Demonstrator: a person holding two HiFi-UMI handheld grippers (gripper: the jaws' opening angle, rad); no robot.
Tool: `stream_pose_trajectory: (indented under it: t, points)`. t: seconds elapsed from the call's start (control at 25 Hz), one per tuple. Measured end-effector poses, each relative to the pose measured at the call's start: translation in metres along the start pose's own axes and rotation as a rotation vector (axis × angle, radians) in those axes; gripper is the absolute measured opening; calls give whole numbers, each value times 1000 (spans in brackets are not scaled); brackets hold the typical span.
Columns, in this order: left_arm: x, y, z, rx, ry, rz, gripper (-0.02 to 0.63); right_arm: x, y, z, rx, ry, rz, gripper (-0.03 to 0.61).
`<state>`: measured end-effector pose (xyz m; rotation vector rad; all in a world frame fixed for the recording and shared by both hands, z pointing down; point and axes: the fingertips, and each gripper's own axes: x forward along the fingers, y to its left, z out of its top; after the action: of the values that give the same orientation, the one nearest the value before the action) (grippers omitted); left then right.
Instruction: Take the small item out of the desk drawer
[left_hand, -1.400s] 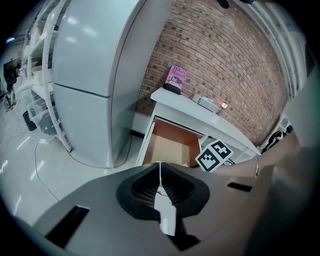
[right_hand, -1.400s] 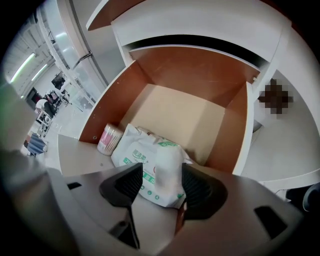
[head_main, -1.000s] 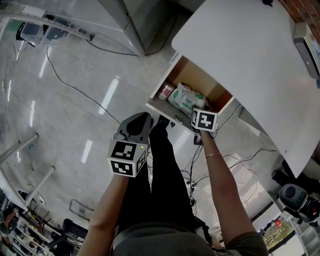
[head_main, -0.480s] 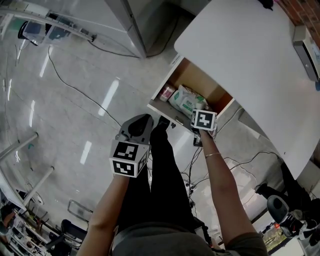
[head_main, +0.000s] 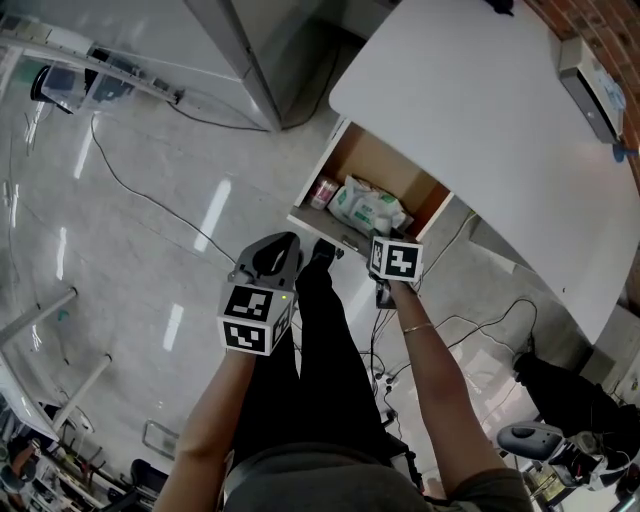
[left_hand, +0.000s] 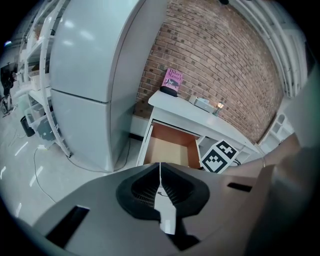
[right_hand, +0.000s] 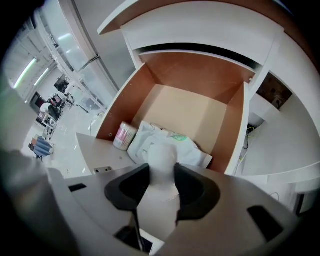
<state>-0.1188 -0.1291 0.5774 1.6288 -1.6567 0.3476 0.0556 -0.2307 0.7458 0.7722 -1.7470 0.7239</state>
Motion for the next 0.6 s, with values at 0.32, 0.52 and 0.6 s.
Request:
stream_pose_trajectory:
  t: [0.32,0.52,0.6]
  points:
    - [-9,-9,8,49,-4,-36,25,-39,19,0,38,-75,40,164]
    - [-14,-13,15,78,-9,-62,25,-62,26,4,74,-125,51,164]
    - [-15,-14,17,90,-13,-73,25,-71,29,6,88,-148,53,165]
